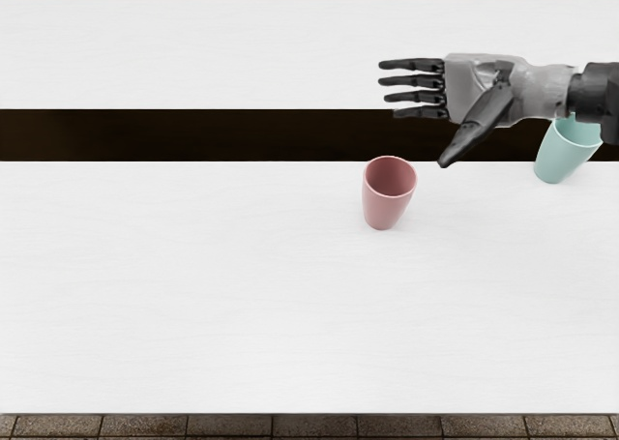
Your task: Pick up cup and place in cup with right hand
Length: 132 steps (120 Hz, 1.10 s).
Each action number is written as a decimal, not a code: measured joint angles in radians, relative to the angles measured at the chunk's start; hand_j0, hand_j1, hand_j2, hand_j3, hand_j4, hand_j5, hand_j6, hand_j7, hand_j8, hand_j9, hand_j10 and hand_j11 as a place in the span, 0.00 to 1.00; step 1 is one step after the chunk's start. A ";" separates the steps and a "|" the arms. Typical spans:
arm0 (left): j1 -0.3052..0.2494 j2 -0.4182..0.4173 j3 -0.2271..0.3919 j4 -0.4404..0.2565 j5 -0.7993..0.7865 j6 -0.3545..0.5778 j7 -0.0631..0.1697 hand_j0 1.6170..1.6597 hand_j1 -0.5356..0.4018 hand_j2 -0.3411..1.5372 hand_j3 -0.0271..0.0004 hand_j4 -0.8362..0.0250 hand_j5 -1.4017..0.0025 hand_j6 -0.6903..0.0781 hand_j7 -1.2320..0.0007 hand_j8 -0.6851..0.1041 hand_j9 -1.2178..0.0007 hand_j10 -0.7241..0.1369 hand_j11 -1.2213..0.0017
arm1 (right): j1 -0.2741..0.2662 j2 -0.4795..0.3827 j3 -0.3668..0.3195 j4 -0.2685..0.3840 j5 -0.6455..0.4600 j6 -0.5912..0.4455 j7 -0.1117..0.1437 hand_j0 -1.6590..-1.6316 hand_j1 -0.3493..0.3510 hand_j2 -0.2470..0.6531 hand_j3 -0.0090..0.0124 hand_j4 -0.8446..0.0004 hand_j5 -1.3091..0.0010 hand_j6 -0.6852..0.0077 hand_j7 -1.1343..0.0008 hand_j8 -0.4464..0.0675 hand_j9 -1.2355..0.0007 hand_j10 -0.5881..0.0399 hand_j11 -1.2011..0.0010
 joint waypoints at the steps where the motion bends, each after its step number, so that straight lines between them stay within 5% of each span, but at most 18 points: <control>1: 0.000 0.000 0.000 0.000 0.000 0.000 0.000 0.96 0.94 0.18 0.98 0.97 1.00 0.90 1.00 0.87 1.00 0.84 1.00 | 0.000 0.002 0.000 0.000 -0.001 0.000 -0.004 0.04 0.04 0.27 0.42 0.97 0.98 0.96 0.97 0.83 0.98 0.90 0.98; 15: 0.000 0.000 0.000 0.000 0.000 0.000 0.000 0.96 0.94 0.18 0.98 0.97 1.00 0.90 1.00 0.87 1.00 0.84 1.00 | 0.030 0.041 -0.001 0.001 -0.049 0.000 -0.041 0.04 0.04 0.27 0.42 0.97 0.98 0.96 0.97 0.83 0.98 0.90 0.97; 33: 0.000 0.000 0.000 0.000 0.000 0.000 0.000 0.96 0.94 0.18 0.98 0.97 1.00 0.90 1.00 0.87 1.00 0.84 1.00 | 0.083 0.075 -0.002 0.121 -0.406 -0.006 -0.070 0.04 0.04 0.27 0.42 0.97 0.98 0.96 0.97 0.83 0.98 0.90 0.98; 46: 0.000 0.000 0.000 0.000 0.000 0.000 0.000 0.96 0.94 0.18 0.98 0.97 1.00 0.90 1.00 0.87 1.00 0.84 1.00 | 0.094 0.090 -0.033 0.227 -0.626 -0.111 -0.115 0.04 0.04 0.27 0.42 0.97 0.98 0.96 0.98 0.83 0.98 0.90 0.98; 66: 0.000 0.000 0.000 0.000 0.000 0.000 0.000 0.96 0.94 0.18 0.99 0.97 1.00 0.90 1.00 0.87 1.00 0.84 1.00 | 0.108 0.163 -0.134 0.285 -0.845 -0.290 -0.135 0.04 0.04 0.27 0.42 0.97 0.98 0.96 0.97 0.82 0.98 0.90 0.98; 97: 0.000 0.000 0.000 0.000 0.000 0.000 0.000 0.96 0.94 0.18 0.99 0.97 1.00 0.90 1.00 0.87 1.00 0.84 1.00 | 0.105 0.189 -0.250 0.296 -0.957 -0.383 -0.139 0.04 0.09 0.26 0.42 0.94 0.95 0.91 0.94 0.76 0.94 0.85 0.94; 132: 0.000 0.000 0.000 0.000 0.000 0.000 -0.001 0.96 0.94 0.18 0.99 0.97 1.00 0.90 1.00 0.87 1.00 0.84 1.00 | 0.060 0.192 -0.278 0.298 -0.981 -0.441 -0.139 0.04 0.41 0.22 0.42 0.71 0.76 0.63 0.72 0.39 0.74 0.55 0.74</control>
